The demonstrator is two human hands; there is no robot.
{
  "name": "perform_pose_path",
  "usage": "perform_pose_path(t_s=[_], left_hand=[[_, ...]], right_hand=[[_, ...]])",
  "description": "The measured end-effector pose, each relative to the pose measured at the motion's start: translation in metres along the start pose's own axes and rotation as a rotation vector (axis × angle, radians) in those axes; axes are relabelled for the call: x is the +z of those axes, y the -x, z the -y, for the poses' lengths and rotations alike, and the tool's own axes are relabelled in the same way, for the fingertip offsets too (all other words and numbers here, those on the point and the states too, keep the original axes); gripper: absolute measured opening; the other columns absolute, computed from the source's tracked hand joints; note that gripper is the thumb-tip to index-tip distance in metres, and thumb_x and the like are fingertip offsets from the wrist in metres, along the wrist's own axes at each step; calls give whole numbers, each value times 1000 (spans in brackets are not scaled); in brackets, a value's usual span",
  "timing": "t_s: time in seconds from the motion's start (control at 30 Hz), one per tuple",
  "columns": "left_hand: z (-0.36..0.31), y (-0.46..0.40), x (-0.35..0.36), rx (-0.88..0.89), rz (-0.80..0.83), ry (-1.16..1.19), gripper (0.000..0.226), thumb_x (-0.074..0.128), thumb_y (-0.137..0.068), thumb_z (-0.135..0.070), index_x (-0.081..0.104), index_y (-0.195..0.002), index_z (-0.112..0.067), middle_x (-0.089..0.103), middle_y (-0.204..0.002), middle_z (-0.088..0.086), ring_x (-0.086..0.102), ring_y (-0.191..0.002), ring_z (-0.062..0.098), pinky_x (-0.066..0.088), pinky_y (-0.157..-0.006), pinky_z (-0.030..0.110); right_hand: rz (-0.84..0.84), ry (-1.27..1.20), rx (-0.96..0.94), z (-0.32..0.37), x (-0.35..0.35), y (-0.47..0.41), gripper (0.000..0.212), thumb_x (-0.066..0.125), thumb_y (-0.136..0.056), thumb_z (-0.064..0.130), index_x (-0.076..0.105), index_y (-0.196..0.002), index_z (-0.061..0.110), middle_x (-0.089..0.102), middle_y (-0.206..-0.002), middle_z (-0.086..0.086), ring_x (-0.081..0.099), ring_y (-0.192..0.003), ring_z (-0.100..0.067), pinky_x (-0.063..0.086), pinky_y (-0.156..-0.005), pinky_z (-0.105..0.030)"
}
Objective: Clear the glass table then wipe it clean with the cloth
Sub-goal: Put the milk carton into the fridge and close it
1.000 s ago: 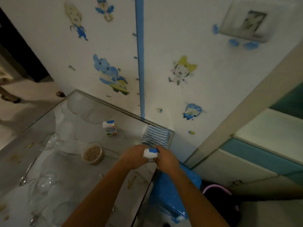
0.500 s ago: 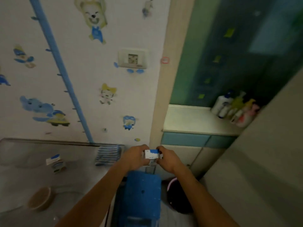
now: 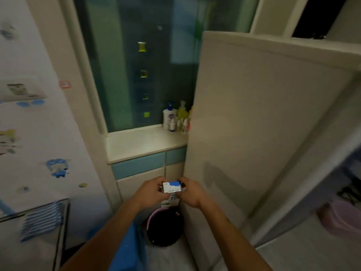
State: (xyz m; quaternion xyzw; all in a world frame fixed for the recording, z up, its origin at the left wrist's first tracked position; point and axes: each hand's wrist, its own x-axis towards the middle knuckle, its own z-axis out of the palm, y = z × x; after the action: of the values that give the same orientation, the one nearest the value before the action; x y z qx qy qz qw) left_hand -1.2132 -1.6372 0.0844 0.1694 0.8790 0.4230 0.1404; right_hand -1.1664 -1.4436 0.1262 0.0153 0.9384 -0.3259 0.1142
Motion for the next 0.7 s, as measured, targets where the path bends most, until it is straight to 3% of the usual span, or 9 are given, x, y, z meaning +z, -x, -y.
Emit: perform_pose_path(t_s=[0.17,0.3,0.43,0.5,0.57,0.7], left_hand=[[-52,-10,41,64,96,11,35,76,-60,-43,65,-91,-32,75,-89,-7,71,-80,7,60,-76,35],[-71,-10,57,132,158,-8,29,78,-66,-33,66,-91,-24,74,-82,-7,68,-72,3,57,-70,30],[-87,-5,68,153,228,14,28,81,-73,-17,65,-94,-26,75,-92,-1,71,-82,6,58,-74,23],[-90,-4,73,186,242,10,29,82,-71,-20,65,-94,-27,74,-91,-3,70,-80,5,58,-72,24],[-93,-3,77,217,257,-2,29,82,-68,-30,65,-91,-28,73,-87,-7,68,-77,3,57,-70,26],[-101,3,88,282,316,-34,27,82,-68,-33,66,-89,-30,73,-86,-8,68,-77,4,56,-73,31]], right_hand=[[-82,-42,119,-40,-27,37,54,65,-85,26,48,-136,19,61,-130,-9,60,-114,-27,46,-91,-28],[-152,-58,206,-51,-32,65,56,62,-86,25,45,-139,21,60,-132,-7,59,-115,-27,46,-94,-31],[-221,-112,261,-57,-37,93,57,60,-87,28,45,-141,23,60,-133,-6,59,-117,-24,47,-99,-31],[-379,-148,253,-55,-42,110,47,59,-87,28,55,-133,23,66,-124,-2,63,-110,-19,50,-97,-32],[-679,-222,229,-51,-49,130,31,57,-88,26,64,-118,21,70,-109,1,65,-96,-14,53,-89,-32],[-1197,-217,250,-47,-70,160,7,60,-88,25,60,-95,22,62,-88,3,58,-77,-13,47,-70,-28]])
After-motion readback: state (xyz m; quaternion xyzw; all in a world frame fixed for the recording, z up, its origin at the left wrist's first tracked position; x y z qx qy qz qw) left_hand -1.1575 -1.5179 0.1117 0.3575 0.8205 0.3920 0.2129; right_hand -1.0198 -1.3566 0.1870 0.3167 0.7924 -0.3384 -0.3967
